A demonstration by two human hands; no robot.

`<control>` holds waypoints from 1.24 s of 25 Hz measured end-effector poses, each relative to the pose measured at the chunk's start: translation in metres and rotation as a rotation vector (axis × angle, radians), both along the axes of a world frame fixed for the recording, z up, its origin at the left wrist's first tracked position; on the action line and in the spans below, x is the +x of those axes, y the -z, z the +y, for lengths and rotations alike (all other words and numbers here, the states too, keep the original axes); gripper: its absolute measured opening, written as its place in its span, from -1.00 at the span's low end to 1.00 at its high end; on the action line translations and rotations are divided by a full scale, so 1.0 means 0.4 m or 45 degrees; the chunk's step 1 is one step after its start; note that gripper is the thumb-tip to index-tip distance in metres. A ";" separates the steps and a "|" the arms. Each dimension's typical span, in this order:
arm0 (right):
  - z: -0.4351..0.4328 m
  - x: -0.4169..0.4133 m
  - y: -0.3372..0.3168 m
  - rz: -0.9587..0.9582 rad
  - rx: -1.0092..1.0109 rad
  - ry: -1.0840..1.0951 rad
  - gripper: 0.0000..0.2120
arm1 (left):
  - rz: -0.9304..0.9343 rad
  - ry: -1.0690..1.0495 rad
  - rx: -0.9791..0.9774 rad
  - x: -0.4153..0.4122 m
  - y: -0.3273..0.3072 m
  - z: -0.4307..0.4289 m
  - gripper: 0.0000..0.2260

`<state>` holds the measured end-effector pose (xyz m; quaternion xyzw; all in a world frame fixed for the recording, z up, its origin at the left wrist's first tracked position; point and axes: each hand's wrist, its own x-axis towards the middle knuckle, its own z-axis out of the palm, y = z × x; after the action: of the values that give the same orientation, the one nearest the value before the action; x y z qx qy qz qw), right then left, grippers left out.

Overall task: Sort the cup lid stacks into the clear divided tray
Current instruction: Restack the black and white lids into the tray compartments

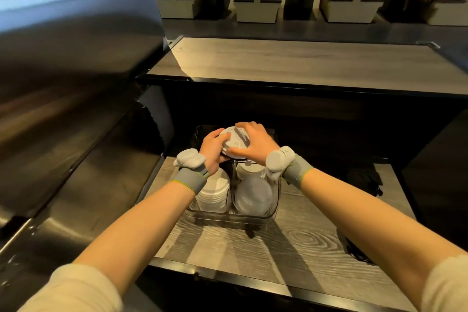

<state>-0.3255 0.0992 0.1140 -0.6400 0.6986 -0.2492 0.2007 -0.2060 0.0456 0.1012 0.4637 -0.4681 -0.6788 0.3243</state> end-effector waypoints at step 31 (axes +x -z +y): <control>-0.124 0.062 0.001 -0.053 0.103 -0.089 -0.29 | -0.006 -0.099 -0.020 0.075 0.016 -0.122 -0.57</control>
<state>-0.3007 0.0497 0.1137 -0.6500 0.6811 -0.2269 0.2494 -0.1760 -0.0031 0.0947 0.4806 -0.4559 -0.6609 0.3528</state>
